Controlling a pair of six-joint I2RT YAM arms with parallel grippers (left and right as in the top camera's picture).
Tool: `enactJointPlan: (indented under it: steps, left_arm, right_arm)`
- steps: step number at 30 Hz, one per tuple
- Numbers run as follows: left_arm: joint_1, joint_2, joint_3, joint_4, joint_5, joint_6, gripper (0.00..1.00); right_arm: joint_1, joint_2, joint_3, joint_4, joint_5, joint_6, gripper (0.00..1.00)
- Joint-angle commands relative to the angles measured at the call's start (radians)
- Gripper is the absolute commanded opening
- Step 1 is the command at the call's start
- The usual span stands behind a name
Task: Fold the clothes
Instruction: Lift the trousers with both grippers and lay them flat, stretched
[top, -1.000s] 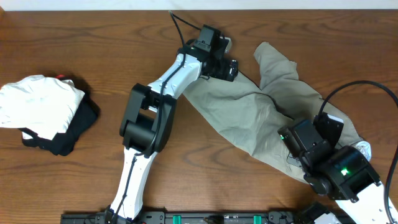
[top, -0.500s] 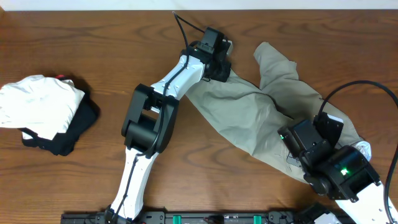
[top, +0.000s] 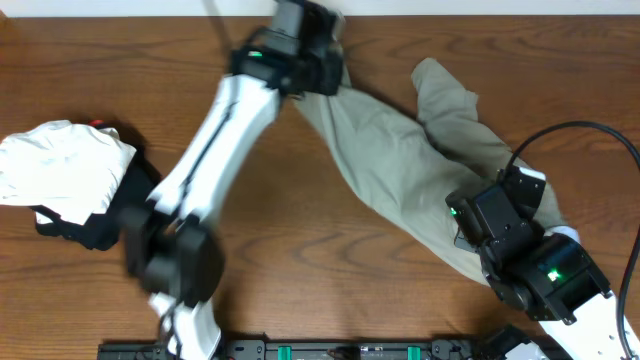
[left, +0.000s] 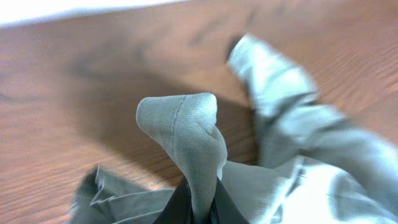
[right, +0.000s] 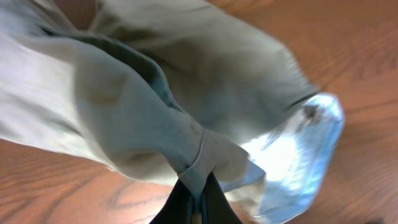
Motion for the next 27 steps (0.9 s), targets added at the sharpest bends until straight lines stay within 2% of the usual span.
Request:
enactJointPlan:
  steps: [1,6,13,18,23,27]
  left_arm:
    - [0.019,-0.145,0.017,-0.054,-0.011,-0.001,0.06]
    - [0.060,-0.338,0.017,-0.187,-0.058,0.000,0.06]
    - [0.134,-0.600,0.017,-0.413,-0.219,0.000,0.06]
    - [0.160,-0.748,0.017,-0.460,-0.219,-0.001,0.06]
    - [0.160,-0.848,0.017,-0.450,-0.220,-0.001,0.06]
    - [0.160,-0.849,0.017,-0.449,-0.221,-0.001,0.06]
  right_arm:
    - [-0.025,-0.002,0.034,0.016,0.036,-0.092,0.01]
    - [-0.066,-0.002,0.191,-0.005,0.032,-0.190,0.01]
    - [-0.093,-0.002,0.534,-0.143,0.032,-0.326,0.01]
    - [-0.093,-0.002,0.740,-0.238,0.030,-0.354,0.01]
    - [-0.093,-0.002,0.851,-0.262,0.025,-0.417,0.01]
    - [-0.093,0.006,0.871,-0.251,0.030,-0.446,0.04]
